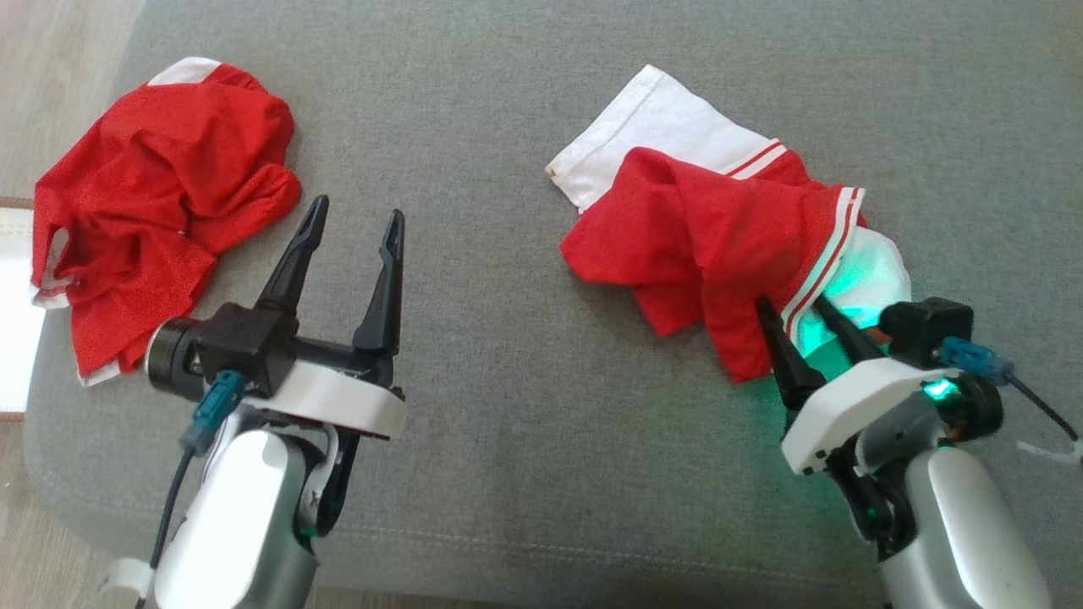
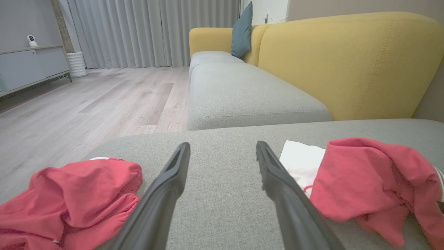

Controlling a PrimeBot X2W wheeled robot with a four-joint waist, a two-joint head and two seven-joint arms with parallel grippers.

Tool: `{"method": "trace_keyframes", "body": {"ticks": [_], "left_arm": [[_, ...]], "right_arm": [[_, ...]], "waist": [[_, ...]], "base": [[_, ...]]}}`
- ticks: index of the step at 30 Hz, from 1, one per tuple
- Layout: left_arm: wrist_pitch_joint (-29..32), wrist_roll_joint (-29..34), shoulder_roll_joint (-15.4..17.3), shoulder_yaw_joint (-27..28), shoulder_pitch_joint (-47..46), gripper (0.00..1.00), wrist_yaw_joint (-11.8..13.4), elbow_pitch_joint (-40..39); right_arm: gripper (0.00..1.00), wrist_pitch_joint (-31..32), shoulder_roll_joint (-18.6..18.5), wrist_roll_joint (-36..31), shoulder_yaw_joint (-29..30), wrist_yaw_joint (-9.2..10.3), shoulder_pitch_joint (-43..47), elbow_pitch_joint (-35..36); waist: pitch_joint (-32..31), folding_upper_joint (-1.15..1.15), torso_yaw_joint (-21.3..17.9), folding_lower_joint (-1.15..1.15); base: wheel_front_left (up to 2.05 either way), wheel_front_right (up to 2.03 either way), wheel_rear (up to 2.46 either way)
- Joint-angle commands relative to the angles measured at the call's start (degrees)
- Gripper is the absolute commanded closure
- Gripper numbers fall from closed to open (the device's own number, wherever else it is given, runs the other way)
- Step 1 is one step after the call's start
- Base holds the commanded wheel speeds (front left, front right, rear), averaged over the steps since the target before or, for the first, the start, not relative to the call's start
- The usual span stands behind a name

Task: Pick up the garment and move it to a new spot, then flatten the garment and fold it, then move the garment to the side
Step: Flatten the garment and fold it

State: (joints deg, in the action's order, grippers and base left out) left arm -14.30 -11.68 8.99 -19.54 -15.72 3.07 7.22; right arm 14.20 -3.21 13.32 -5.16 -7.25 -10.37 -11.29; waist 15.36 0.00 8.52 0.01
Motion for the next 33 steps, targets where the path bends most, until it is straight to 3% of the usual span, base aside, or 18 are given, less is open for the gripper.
{"method": "trace_keyframes", "body": {"ticks": [1, 2, 7, 11, 19, 24, 33], "left_arm": [[-0.7, 0.35, 0.72, 2.4, -2.19, 0.0, 0.0, -1.67], [-0.7, 0.36, 0.63, 2.66, -2.11, 0.0, 0.05, -1.65], [-0.7, 0.63, 0.53, 3.74, -1.79, 0.0, 0.01, -1.58], [-0.7, 1.04, 0.42, 4.26, -1.69, 0.0, -0.24, -1.5], [-0.7, 1.18, -0.39, 4.95, -1.65, 0.0, -0.49, -1.56], [-0.7, 1.45, -0.53, 5.28, -1.48, 0.0, -0.56, -1.64], [-0.7, 2.08, -1.04, 5.49, -2.08, 0.0, -0.98, -2.39]], "right_arm": [[0.94, -0.26, -0.55, 0.85, -2.08, -0.24, -2.1, 2.43], [1.0, -0.5, -0.89, 1.42, -2.76, -0.24, -2.21, 2.93], [1.0, -3.19, -2.3, 2.53, -6.13, -0.24, -2.59, 8.25], [1.0, -4.66, -3.41, 3.22, -11.35, -0.24, -4.31, 16.48], [1.0, -5.74, -5.23, 4.08, -17.42, -0.24, -12.16, 28.07], [1.0, -5.62, -6.04, 3.75, -15.11, -0.24, -15.14, 29.35], [1.0, -5.14, -11.41, 3.23, 2.09, -0.24, -13.52, 18.35]], "waist": [[0.02, 0.0, -0.09, -0.01], [-0.02, 0.0, -0.23, -0.01], [-0.4, 0.0, -1.16, -0.01], [-0.83, 0.0, -2.18, -0.01], [-1.59, 0.0, -3.32, -0.01], [-1.75, 0.0, -3.77, -0.01], [0.81, 0.0, -4.02, -0.01]], "base": [[0.0, 0.0, 0.0], [0.0, 0.0, 0.0], [0.0, 0.0, 0.0], [0.0, 0.0, 0.0], [0.0, 0.0, 0.0], [0.0, 0.0, 0.0], [0.0, 0.0, 0.0]]}}
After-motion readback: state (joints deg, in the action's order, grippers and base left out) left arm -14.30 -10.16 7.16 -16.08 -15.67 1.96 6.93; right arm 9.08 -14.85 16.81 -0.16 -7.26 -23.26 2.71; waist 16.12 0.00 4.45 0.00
